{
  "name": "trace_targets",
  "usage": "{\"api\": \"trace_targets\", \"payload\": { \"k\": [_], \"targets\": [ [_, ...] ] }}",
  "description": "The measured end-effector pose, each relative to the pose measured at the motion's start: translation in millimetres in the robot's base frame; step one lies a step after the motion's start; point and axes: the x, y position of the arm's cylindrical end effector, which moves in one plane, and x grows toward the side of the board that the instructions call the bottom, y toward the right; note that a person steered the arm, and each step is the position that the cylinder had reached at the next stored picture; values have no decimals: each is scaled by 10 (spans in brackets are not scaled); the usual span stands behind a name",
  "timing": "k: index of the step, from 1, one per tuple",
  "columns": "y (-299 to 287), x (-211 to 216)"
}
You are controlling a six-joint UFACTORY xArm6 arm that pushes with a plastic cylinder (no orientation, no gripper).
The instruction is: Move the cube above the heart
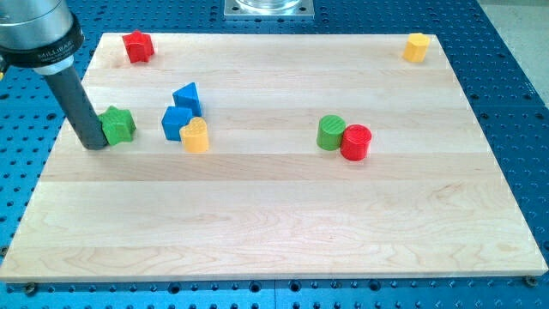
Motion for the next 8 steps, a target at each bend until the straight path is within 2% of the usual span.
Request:
{"api": "trace_targets", "payload": {
  "k": [1,3,4,6,8],
  "targets": [
    [23,73],
    [329,600],
    [727,477],
    [797,-338],
    [602,-450]
  ]
}}
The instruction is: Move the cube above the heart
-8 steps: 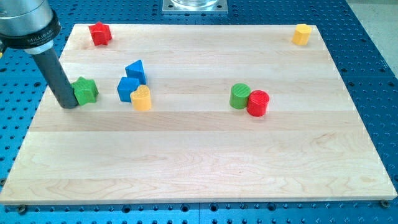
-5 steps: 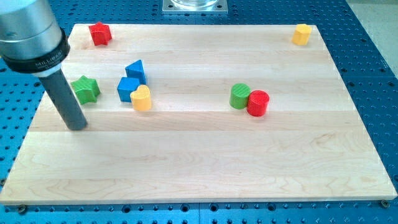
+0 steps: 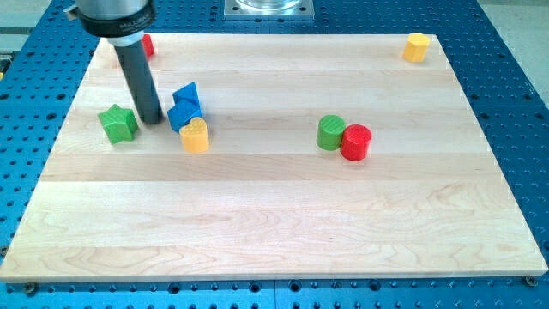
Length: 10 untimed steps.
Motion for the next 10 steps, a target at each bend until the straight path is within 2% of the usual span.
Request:
{"api": "trace_targets", "payload": {
  "k": [2,3,4,5,7,9,10],
  "targets": [
    [-184,467],
    [-212,480],
    [-42,449],
    [231,223],
    [314,-67],
    [418,-113],
    [777,-112]
  ]
}}
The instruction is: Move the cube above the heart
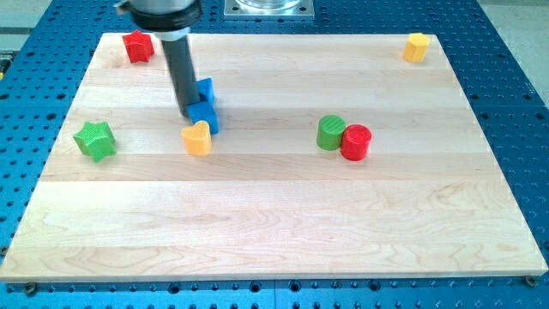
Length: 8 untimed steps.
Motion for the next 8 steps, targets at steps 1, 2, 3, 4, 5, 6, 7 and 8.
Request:
{"api": "trace_targets", "payload": {
  "k": [1,2,3,4,5,6,7,8],
  "targets": [
    [397,-1],
    [748,-1],
    [957,-1],
    [1038,-2],
    [976,-116],
    [704,-116],
    [624,-116],
    [614,-53]
  ]
}}
